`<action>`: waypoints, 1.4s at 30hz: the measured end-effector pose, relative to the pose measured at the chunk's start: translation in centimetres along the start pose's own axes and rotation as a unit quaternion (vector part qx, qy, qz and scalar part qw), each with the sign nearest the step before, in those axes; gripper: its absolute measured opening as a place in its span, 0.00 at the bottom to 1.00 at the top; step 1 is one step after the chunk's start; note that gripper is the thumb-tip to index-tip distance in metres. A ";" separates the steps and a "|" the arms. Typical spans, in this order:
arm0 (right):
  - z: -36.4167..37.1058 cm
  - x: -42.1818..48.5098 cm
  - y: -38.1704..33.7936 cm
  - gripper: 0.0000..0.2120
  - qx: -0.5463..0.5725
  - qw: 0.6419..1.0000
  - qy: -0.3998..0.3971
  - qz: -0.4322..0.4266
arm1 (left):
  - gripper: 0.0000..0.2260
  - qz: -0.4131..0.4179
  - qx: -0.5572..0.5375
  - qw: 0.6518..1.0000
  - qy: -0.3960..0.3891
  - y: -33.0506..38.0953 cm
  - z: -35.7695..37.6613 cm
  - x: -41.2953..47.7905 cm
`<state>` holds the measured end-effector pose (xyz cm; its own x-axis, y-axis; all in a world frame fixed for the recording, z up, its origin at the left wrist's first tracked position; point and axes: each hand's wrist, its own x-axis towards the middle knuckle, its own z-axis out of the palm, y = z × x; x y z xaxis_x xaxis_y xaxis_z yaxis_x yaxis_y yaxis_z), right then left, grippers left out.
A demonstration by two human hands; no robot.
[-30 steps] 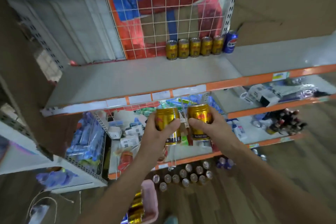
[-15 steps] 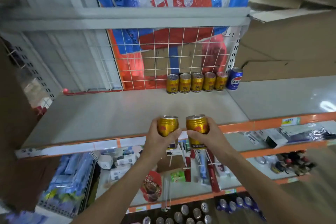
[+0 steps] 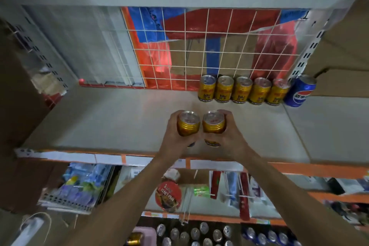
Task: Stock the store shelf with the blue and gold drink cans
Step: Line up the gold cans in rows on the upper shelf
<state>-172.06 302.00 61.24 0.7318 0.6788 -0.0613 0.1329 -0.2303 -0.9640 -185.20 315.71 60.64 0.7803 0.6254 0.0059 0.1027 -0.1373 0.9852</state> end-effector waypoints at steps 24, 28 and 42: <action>-1.3 1.6 1.0 0.33 -0.351 0.906 0.029 -0.237 | 0.35 0.108 0.203 0.973 -0.029 -2.2 -3.1 2.4; -0.6 1.8 1.0 0.32 -0.347 0.905 0.037 -0.245 | 0.36 0.125 0.242 0.961 0.040 -2.2 -1.7 2.8; 1.2 5.4 1.1 0.31 -0.389 0.875 0.057 -0.282 | 0.38 0.166 0.291 0.942 0.028 -3.4 -3.4 6.4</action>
<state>-168.73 306.28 59.57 0.4600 0.7730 0.4369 0.8765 -0.3166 -0.3627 -182.67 322.77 57.87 0.7962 0.5116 0.3229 0.1918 -0.7196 0.6674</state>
